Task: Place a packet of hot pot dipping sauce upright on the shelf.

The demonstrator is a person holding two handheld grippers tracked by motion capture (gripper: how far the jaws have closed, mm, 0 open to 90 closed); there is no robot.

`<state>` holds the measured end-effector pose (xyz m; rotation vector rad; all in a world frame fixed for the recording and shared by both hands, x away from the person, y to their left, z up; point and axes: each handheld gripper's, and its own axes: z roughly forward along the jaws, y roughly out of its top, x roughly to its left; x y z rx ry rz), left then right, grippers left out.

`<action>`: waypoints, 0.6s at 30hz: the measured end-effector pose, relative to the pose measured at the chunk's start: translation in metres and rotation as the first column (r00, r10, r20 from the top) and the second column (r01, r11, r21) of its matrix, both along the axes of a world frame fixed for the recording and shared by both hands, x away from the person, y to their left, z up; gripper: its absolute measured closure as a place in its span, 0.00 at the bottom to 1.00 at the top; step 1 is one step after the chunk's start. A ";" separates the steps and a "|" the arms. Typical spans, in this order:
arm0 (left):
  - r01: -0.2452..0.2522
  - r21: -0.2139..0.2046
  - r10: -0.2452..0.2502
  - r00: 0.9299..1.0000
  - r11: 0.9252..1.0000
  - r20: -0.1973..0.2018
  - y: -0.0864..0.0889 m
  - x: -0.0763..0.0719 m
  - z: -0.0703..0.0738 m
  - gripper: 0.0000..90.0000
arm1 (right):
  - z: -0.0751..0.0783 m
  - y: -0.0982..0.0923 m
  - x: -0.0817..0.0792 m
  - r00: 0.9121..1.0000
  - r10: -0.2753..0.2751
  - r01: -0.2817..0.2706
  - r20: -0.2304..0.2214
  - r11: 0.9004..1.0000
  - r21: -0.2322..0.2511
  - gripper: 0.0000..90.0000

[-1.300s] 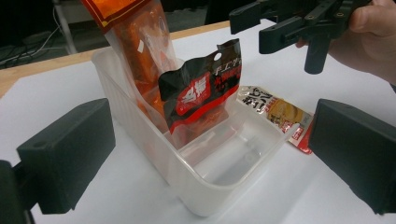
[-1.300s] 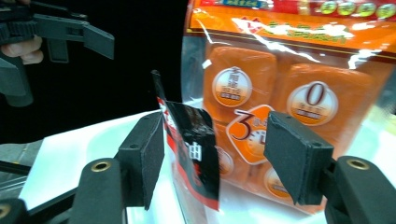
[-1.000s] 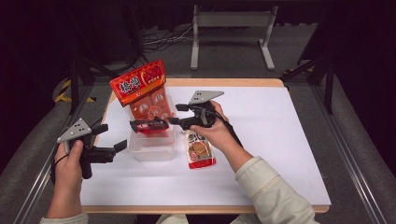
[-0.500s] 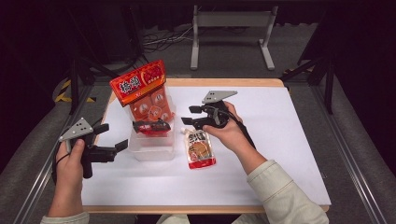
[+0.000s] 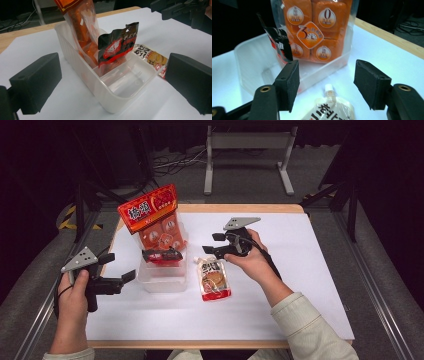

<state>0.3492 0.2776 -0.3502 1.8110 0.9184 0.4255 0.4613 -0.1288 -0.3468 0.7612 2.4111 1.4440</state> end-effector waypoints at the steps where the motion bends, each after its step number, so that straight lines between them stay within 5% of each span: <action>1: -0.001 0.000 0.001 1.000 1.000 -0.002 0.000 0.000 0.000 0.02 | -0.002 -0.001 0.001 1.000 -0.006 0.006 -0.002 1.000 -0.010 0.40; 18: 0.002 -0.009 -0.002 1.000 1.000 -0.009 -0.001 0.001 -0.001 0.02 | -0.030 -0.005 0.009 0.994 -0.024 0.022 -0.110 0.999 -0.023 0.43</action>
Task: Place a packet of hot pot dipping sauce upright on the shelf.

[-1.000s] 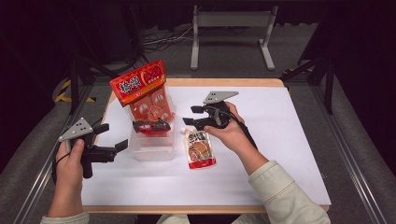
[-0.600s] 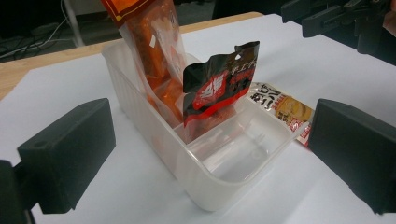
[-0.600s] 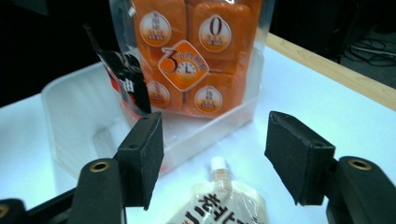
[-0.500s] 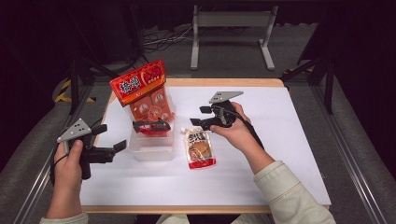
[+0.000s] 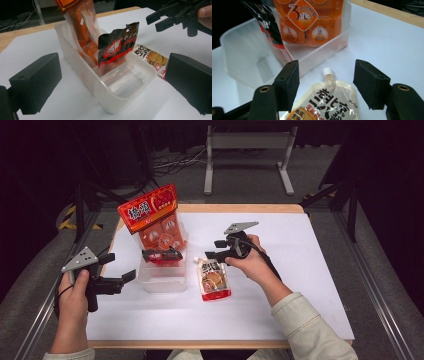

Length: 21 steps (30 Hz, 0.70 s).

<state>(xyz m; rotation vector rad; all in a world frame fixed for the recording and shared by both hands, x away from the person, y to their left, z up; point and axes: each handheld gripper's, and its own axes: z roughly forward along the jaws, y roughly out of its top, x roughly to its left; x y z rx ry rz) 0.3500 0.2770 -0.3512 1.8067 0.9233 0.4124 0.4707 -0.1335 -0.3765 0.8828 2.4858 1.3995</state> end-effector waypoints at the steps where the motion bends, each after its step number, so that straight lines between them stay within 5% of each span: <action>1: 0.001 0.000 -0.001 1.000 1.000 0.001 0.000 0.000 0.000 0.02 | -0.002 0.000 0.001 1.000 -0.001 0.001 -0.005 1.000 -0.001 0.43; 14: -0.010 -0.005 0.010 1.000 1.000 0.003 0.001 -0.001 0.000 0.01 | -0.029 0.004 0.013 0.999 -0.021 0.017 -0.043 0.995 -0.094 0.45; 17: -0.015 -0.013 0.015 1.000 1.000 0.005 0.001 0.000 0.000 0.01 | -0.036 0.005 0.015 0.996 -0.014 0.004 -0.091 0.994 -0.105 0.51; 21: -0.007 -0.036 0.008 1.000 0.999 0.001 0.000 0.000 0.000 0.01 | -0.042 0.005 0.018 0.995 -0.023 0.011 -0.099 0.992 -0.128 0.48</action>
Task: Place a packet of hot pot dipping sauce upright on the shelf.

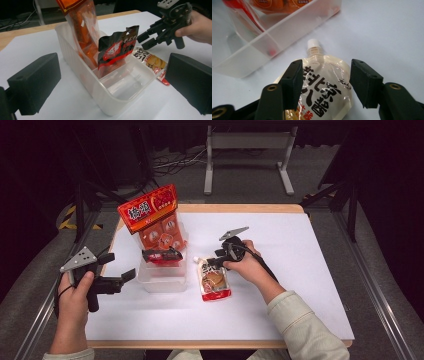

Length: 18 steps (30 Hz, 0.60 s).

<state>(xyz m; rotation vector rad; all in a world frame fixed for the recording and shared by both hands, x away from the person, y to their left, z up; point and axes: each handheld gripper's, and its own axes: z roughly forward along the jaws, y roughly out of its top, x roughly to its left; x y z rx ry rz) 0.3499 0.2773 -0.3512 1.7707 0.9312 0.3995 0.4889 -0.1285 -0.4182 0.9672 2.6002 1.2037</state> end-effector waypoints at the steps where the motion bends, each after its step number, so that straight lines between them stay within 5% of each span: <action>1: 0.000 0.003 0.000 1.000 1.000 0.000 0.000 0.000 0.000 0.01 | -0.001 0.000 0.001 1.000 -0.001 0.001 0.001 1.000 -0.006 0.47; 18: -0.007 -0.030 0.007 1.000 1.000 -0.001 0.000 0.001 0.000 0.01 | -0.014 0.001 0.005 0.997 -0.018 0.013 -0.074 0.998 -0.065 0.37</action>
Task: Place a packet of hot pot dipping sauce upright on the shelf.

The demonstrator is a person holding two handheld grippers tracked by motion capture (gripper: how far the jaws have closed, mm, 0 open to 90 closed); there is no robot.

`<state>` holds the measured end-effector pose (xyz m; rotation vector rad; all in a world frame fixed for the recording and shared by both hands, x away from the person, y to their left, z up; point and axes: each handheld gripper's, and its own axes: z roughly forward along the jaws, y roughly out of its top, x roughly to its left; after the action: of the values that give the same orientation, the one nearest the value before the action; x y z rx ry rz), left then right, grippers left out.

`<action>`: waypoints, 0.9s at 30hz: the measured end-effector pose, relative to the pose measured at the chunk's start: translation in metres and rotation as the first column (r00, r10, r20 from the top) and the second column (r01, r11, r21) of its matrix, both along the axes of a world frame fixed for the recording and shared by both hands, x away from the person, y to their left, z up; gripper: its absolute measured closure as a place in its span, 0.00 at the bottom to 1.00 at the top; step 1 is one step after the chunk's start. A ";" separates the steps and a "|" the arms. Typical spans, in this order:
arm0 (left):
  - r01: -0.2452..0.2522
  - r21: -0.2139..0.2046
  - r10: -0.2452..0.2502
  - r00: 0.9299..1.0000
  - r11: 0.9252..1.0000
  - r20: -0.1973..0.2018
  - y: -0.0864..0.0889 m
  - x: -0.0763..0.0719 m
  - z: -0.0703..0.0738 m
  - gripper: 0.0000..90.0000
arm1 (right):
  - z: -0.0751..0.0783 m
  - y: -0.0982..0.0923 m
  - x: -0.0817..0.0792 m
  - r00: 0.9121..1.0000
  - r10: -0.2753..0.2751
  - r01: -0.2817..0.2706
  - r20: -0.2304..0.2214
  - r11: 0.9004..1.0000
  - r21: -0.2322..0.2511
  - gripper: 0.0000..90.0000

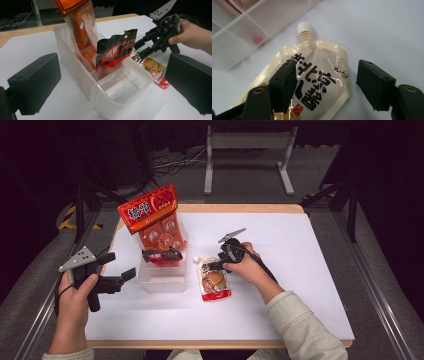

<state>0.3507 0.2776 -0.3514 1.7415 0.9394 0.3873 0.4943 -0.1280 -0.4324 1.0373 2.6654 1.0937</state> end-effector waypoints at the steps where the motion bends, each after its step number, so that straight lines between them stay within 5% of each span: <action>1: 0.001 -0.004 -0.001 1.000 1.000 -0.001 0.000 0.000 0.000 0.01 | -0.001 0.000 0.000 1.000 0.001 -0.001 -0.016 1.000 -0.001 0.37; 13: 0.008 0.006 -0.008 1.000 1.000 -0.003 -0.003 0.001 -0.001 0.01 | -0.001 0.005 -0.005 1.000 0.021 -0.021 -0.004 0.999 -0.038 0.44; 20: 0.015 -0.017 -0.015 1.000 1.000 -0.003 -0.005 0.001 0.000 0.01 | 0.000 0.006 -0.010 0.999 0.047 -0.046 0.001 0.997 -0.055 0.63; 21: 0.015 -0.018 -0.015 1.000 1.000 -0.005 -0.005 0.001 0.000 0.01 | 0.001 0.007 -0.012 0.999 0.048 -0.048 0.003 0.997 -0.068 0.75; 23: 0.015 -0.018 -0.015 1.000 1.000 -0.006 -0.005 0.001 0.000 0.01 | 0.001 0.007 -0.013 0.999 0.049 -0.049 0.003 0.996 -0.080 0.82; 27: 0.019 -0.016 -0.019 1.000 1.000 -0.005 -0.005 0.001 -0.001 0.01 | 0.002 0.008 -0.015 0.999 0.046 -0.046 0.000 0.995 -0.086 0.88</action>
<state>0.3517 0.2722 -0.3521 1.7366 0.9271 0.3624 0.4797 -0.1198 -0.4301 0.9646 2.7213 0.9777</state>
